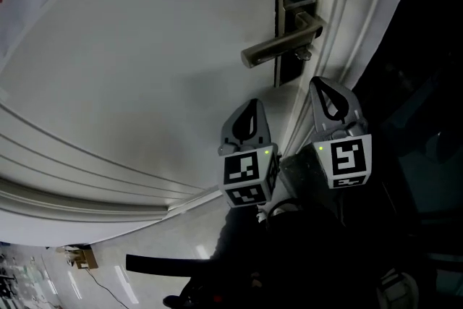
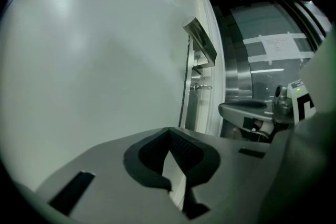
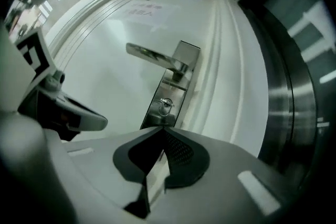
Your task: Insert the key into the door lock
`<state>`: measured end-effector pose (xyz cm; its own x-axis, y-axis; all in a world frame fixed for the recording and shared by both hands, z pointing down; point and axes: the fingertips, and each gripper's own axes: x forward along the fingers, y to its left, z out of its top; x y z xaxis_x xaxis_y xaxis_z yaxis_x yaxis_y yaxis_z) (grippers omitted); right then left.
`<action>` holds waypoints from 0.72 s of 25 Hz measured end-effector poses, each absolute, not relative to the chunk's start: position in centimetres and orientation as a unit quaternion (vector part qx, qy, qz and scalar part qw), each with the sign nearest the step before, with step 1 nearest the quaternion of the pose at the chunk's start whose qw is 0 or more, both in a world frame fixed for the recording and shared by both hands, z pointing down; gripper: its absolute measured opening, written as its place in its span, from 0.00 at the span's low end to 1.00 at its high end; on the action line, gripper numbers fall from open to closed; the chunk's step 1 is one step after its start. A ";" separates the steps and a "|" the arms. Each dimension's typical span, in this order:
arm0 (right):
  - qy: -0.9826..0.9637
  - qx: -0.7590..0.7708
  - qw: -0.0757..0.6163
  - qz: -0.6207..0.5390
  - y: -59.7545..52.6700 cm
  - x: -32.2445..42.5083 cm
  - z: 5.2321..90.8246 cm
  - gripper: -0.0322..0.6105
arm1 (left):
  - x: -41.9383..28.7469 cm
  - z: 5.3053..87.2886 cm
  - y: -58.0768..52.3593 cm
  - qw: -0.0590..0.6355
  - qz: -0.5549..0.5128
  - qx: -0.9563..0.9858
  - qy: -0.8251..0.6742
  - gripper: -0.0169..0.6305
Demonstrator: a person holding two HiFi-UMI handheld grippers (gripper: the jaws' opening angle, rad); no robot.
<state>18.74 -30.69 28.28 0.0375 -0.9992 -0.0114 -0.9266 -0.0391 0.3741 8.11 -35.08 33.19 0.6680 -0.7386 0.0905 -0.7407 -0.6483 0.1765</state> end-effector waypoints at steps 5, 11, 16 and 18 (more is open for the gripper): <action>-0.642 0.765 0.032 -0.029 -29.8 21.0 30.8 0.05 | 8.7 33.8 -34.8 0.099 0.014 0.909 -0.405 0.03; -0.651 0.758 -0.009 0.044 -28.9 21.1 32.9 0.05 | 9.4 35.5 -34.0 0.102 0.030 0.912 -0.395 0.03; -0.654 0.753 -0.003 0.065 -28.6 21.2 34.1 0.05 | 10.2 36.7 -33.4 0.104 0.044 0.916 -0.384 0.03; -0.656 0.753 0.002 0.061 -28.5 21.3 34.1 0.05 | 10.3 37.1 -33.3 0.105 0.050 0.915 -0.386 0.03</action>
<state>21.25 -28.51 34.08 0.1329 -0.9867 0.0936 -0.9871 -0.1403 -0.0770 10.25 -33.33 37.09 0.6977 -0.6954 0.1721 -0.7163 -0.6806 0.1538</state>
